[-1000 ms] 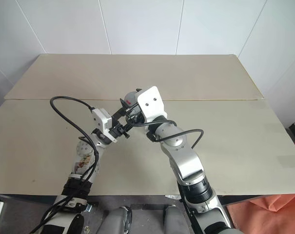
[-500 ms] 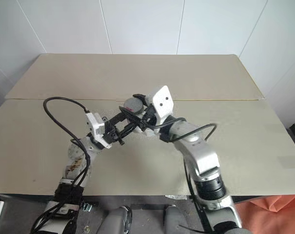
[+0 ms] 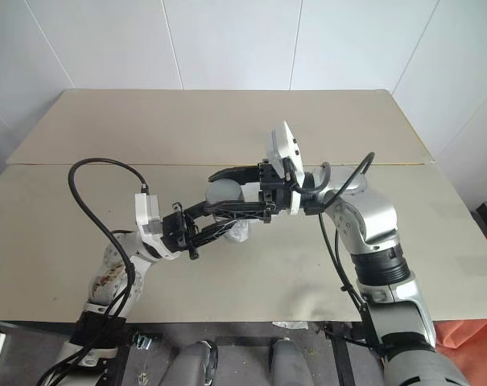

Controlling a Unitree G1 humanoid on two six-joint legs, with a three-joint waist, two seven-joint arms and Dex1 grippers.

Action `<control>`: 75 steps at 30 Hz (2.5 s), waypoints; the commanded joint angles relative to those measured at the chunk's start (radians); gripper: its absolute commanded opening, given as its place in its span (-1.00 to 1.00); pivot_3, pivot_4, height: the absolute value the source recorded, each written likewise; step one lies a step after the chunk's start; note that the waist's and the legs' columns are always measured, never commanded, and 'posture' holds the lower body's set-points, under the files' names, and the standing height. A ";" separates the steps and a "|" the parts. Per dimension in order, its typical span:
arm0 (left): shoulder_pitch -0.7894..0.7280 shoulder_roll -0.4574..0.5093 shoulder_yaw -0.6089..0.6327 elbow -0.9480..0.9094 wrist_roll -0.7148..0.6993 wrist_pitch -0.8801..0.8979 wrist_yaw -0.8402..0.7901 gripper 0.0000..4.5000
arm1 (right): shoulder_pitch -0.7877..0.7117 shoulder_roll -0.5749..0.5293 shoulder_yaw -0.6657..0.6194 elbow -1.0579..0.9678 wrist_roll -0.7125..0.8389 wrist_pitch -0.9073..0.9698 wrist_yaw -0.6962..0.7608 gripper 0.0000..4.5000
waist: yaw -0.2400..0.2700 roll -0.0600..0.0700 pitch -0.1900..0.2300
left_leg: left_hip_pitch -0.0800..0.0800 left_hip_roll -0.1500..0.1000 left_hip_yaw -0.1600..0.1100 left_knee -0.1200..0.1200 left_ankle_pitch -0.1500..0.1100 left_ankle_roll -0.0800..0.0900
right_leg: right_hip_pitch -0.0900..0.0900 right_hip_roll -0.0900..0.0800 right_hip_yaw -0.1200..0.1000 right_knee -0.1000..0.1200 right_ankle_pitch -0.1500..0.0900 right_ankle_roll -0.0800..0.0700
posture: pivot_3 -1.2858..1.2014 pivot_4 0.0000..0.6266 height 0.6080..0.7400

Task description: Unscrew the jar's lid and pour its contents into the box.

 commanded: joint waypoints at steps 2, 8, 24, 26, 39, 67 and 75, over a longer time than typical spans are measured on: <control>0.013 -0.009 -0.015 -0.054 -0.002 -0.004 -0.008 -0.16 | -0.024 -0.009 0.001 0.015 -0.026 -0.053 0.050 0.24 | 0.002 0.000 0.000 | 0.000 0.000 0.000 0.000 0.000 0.000 | 0.000 0.000 0.000 0.000 0.001 -0.001 | 0.03 -0.52 1.00; 0.020 -0.022 -0.001 -0.055 -0.001 0.001 0.024 -0.16 | -0.018 -0.015 -0.021 -0.001 -0.085 -0.084 -0.017 0.82 | 0.003 0.000 0.000 | -0.002 0.000 0.000 0.000 0.000 0.000 | -0.002 0.000 0.000 0.000 0.001 -0.001 | 0.03 -0.52 1.00; -0.029 -0.086 0.031 0.080 0.181 -0.138 0.224 -0.16 | 0.347 -0.040 -0.190 -0.686 0.001 0.202 -0.672 0.99 | 0.005 0.000 0.000 | -0.012 -0.002 0.001 0.001 0.000 0.000 | -0.014 -0.001 0.002 0.003 0.003 -0.003 | 0.03 -0.52 1.00; -0.037 -0.090 0.031 0.094 0.190 -0.151 0.232 -0.16 | 0.354 0.017 -0.135 -0.715 -0.030 0.222 -0.765 0.99 | 0.003 0.000 0.000 | -0.011 -0.002 0.001 0.001 0.001 0.000 | -0.014 -0.001 0.003 0.003 0.001 0.001 | 0.03 -0.52 1.00; -0.050 -0.101 0.025 0.119 0.219 -0.193 0.254 -0.16 | 0.318 0.190 0.121 -0.675 -0.347 0.202 -1.020 0.99 | 0.006 0.000 0.000 | -0.012 -0.002 0.001 0.001 0.008 0.000 | -0.014 -0.001 0.003 0.002 0.007 0.001 | 0.03 -0.52 1.00; -0.034 -0.100 0.023 0.107 0.202 -0.187 0.238 -0.16 | 0.336 0.238 0.104 -0.596 -0.401 0.169 -0.988 0.22 | 0.004 0.000 0.000 | -0.011 -0.002 0.001 0.001 0.008 0.001 | -0.014 0.000 0.003 0.002 0.007 0.001 | 0.03 -0.52 1.00; -0.028 -0.083 0.019 0.093 0.157 -0.176 0.154 -0.16 | 0.331 0.122 0.025 -0.571 -0.282 0.119 -0.774 0.22 | 0.003 0.000 0.000 | -0.011 -0.002 0.001 0.001 0.008 0.001 | -0.014 0.000 0.003 0.002 0.007 0.002 | 0.03 -0.52 1.00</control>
